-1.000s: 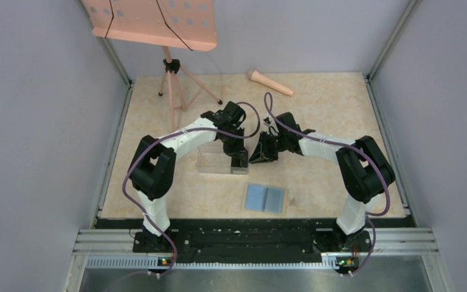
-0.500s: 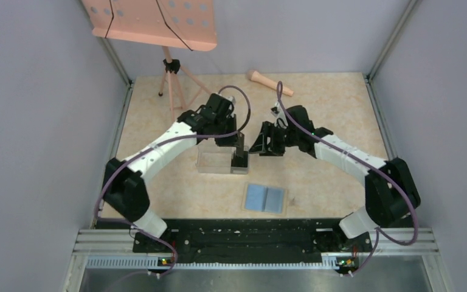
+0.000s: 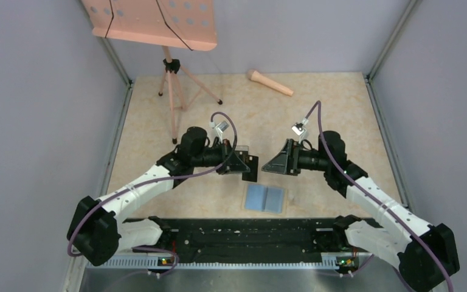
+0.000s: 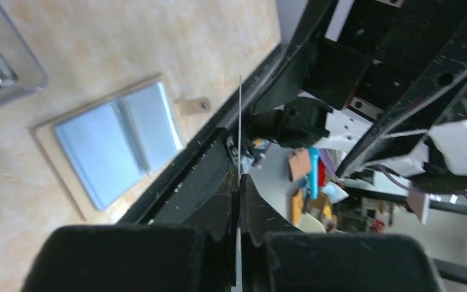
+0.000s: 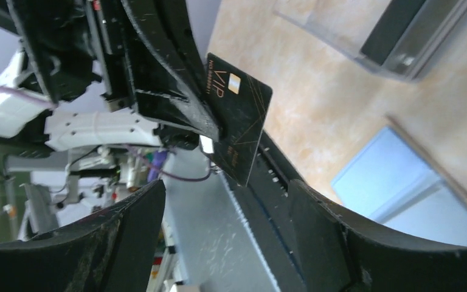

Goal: Put the credit cards into the card holder
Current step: Insert the credit card into the card holder.

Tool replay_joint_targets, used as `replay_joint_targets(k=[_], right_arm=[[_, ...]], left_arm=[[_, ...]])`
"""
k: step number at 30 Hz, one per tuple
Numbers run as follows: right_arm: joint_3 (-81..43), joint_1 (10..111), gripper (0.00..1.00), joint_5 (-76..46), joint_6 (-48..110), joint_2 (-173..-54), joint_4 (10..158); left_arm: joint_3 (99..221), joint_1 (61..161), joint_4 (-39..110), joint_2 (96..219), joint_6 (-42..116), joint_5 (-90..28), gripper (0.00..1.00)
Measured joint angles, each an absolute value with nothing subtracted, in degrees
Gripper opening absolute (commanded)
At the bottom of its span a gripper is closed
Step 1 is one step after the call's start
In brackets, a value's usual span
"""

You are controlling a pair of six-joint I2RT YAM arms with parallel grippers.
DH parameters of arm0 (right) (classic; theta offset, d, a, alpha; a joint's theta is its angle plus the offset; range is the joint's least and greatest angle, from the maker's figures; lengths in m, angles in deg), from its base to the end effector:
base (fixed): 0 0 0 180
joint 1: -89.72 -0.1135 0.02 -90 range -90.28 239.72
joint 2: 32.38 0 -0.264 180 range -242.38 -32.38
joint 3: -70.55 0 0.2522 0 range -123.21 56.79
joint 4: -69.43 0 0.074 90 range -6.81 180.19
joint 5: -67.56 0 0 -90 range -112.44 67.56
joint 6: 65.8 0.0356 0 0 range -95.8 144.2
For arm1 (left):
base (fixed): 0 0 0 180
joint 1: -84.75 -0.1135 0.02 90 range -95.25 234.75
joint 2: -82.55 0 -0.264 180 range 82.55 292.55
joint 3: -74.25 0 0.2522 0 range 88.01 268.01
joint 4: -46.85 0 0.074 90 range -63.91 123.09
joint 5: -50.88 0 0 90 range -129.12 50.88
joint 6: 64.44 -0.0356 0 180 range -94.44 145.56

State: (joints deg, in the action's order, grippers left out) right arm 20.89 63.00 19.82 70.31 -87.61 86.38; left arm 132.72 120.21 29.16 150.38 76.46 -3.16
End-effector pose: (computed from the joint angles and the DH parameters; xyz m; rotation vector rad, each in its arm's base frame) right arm 0.1796 0.1172 0.2674 -0.1828 2.1860 1.5027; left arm 0.2003 -0.1683 0.2702 0.1432 2.3302 -1.5012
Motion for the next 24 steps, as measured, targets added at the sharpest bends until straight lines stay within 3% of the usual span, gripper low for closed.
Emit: replay_joint_targets(k=[8,13,16,21,24], right_arm=[[28.57,62.83,0.64,27.45,82.94,-86.16,70.03],[28.67,60.95,0.45,28.70,87.79,-89.09,60.54],[28.96,59.70,0.38,28.74,90.55,-91.30,55.36],[29.18,58.83,0.02,28.65,93.17,-92.94,50.99],[29.75,58.70,0.00,28.67,94.24,-93.94,49.85]], left_arm=[[127.74,121.37,41.49,145.62,83.43,3.69,0.00],[127.19,121.57,45.12,144.68,84.65,5.02,0.00],[126.30,121.57,45.40,144.68,85.09,5.04,0.00],[125.01,121.52,46.39,144.65,85.94,5.48,0.00],[124.94,121.52,47.11,144.50,85.99,6.24,0.07]])
